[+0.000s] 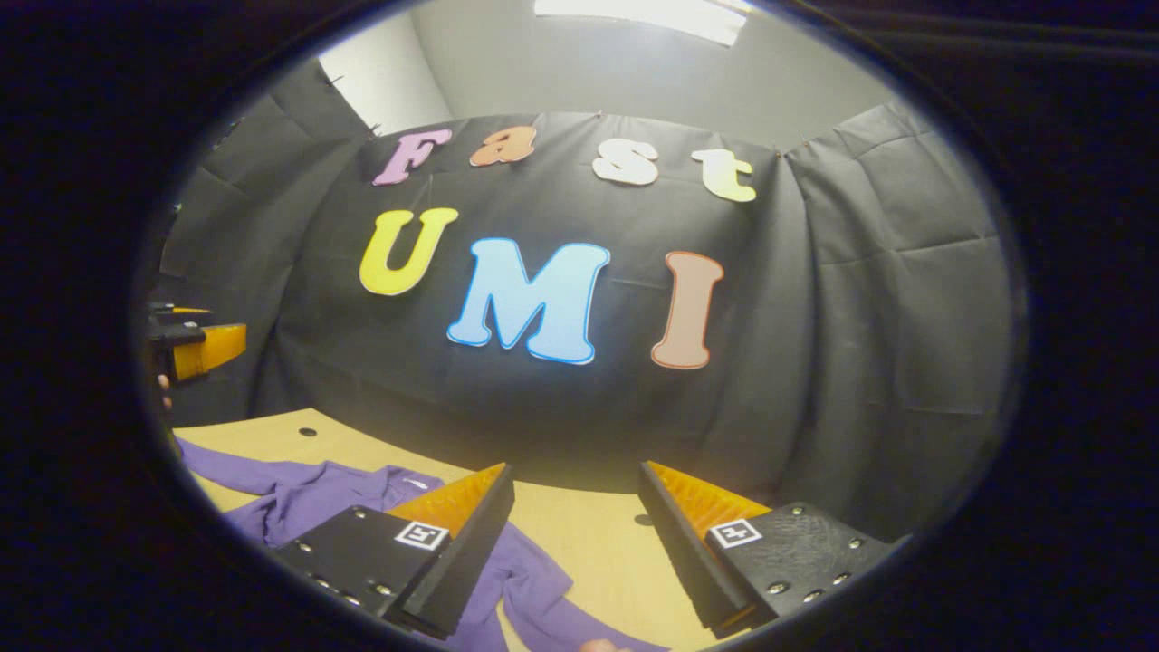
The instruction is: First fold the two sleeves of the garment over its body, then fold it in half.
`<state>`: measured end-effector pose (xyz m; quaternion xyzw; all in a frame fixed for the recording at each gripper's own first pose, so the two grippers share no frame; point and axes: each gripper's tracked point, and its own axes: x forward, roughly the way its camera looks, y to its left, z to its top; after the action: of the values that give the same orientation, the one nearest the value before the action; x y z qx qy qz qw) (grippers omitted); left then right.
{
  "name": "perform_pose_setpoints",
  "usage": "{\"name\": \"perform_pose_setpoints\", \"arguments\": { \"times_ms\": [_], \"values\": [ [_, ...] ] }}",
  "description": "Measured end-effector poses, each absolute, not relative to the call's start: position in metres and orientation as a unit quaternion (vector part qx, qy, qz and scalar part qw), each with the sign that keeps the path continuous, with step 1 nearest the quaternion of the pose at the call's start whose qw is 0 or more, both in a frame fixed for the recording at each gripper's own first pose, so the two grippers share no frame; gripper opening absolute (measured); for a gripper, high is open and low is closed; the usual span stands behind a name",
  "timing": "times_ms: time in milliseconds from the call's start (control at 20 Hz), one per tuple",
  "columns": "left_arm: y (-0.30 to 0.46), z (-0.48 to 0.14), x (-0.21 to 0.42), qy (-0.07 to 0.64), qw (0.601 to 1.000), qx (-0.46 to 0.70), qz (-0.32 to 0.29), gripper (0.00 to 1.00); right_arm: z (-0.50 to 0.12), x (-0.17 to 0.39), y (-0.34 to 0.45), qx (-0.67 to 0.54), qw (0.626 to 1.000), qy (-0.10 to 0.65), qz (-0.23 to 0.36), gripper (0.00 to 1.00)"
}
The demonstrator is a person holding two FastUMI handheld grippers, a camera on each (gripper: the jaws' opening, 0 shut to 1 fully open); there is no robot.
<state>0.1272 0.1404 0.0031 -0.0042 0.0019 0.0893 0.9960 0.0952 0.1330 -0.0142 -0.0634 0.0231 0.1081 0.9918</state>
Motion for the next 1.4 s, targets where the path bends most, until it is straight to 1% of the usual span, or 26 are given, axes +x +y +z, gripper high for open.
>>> {"name": "perform_pose_setpoints", "arguments": {
  "times_ms": [300,450,500,600,750,800,900,950,1000,1100,1200,1400],
  "values": [
    [0.145,0.000,0.137,0.008,0.997,0.001,0.076,0.94,-0.036,0.099,0.148,-0.040,0.991,0.068,0.109,0.89],
    [0.148,-0.001,0.141,0.011,0.998,0.002,0.068,0.94,-0.051,0.099,0.144,-0.041,0.990,0.094,0.096,0.89],
    [0.148,-0.003,0.142,0.013,0.998,0.002,0.065,0.96,-0.055,0.098,0.141,-0.042,0.990,0.104,0.089,0.89],
    [0.149,-0.005,0.146,0.014,0.998,0.001,0.059,0.94,-0.065,0.098,0.137,-0.037,0.989,0.122,0.078,0.89],
    [0.149,-0.007,0.151,0.016,0.999,0.003,0.044,0.94,-0.094,0.093,0.123,-0.022,0.984,0.168,0.049,0.89],
    [0.149,-0.007,0.152,0.016,0.999,0.006,0.039,0.96,-0.105,0.091,0.118,-0.017,0.982,0.185,0.037,0.89],
    [0.147,-0.003,0.153,0.010,1.000,0.008,0.028,0.95,-0.132,0.087,0.105,-0.008,0.974,0.226,0.009,0.89],
    [0.147,-0.003,0.153,0.010,1.000,0.010,0.023,0.94,-0.146,0.082,0.096,-0.004,0.968,0.249,-0.007,0.89],
    [0.148,-0.004,0.154,0.009,1.000,0.012,0.018,0.98,-0.160,0.079,0.089,0.002,0.963,0.270,-0.022,0.89],
    [0.150,-0.005,0.154,0.011,1.000,0.014,0.010,0.98,-0.186,0.070,0.074,0.007,0.951,0.306,-0.053,0.90],
    [0.154,-0.008,0.153,0.014,1.000,0.010,0.005,0.96,-0.210,0.060,0.062,0.006,0.938,0.339,-0.073,0.90],
    [0.164,-0.012,0.154,0.021,1.000,0.010,0.002,0.98,-0.248,0.042,0.047,0.019,0.912,0.397,-0.104,0.90]
  ]
}}
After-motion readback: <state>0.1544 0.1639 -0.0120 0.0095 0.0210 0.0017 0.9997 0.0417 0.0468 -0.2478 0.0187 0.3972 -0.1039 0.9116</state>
